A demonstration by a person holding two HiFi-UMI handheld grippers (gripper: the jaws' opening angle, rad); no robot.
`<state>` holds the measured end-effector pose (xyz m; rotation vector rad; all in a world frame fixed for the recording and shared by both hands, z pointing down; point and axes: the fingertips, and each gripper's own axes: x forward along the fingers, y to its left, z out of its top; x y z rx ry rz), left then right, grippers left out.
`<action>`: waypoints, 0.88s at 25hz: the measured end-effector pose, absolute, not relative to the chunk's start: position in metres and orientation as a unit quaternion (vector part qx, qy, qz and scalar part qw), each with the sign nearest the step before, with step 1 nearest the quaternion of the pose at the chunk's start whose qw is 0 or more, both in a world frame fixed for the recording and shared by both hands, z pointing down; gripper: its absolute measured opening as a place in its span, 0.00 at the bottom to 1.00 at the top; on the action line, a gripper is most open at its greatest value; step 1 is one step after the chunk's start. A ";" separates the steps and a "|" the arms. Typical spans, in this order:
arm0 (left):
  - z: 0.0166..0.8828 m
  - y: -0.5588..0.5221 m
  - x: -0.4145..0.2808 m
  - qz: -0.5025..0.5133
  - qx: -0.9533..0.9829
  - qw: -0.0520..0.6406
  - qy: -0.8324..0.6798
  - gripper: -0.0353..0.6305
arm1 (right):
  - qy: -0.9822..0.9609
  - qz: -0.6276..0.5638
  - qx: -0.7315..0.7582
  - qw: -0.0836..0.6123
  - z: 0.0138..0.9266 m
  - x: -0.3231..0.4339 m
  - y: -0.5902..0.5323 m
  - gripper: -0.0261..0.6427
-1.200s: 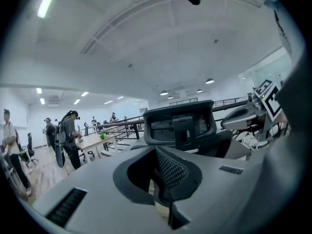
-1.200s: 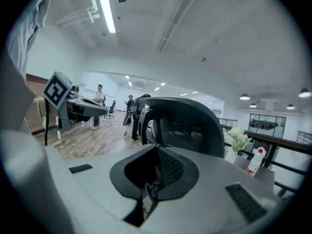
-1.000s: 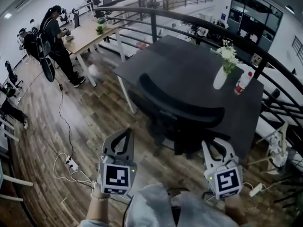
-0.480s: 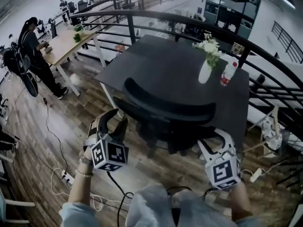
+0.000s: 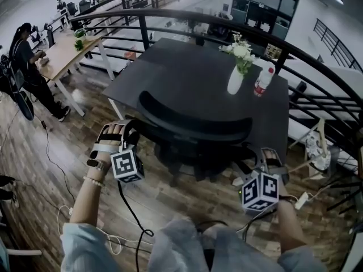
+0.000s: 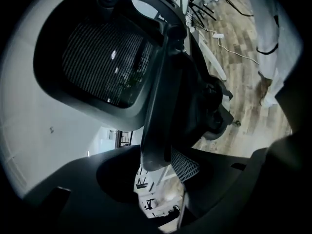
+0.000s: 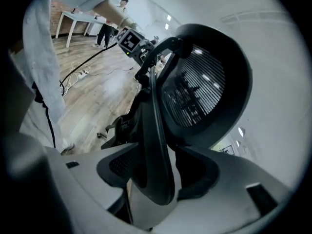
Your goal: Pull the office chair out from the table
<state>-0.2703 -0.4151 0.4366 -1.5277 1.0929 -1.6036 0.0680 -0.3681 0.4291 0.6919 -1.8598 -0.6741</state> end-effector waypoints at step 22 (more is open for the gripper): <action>0.450 -0.437 -0.254 -0.636 -0.568 0.363 0.375 0.35 | -0.746 -0.295 0.280 0.528 0.449 0.069 -0.381 0.31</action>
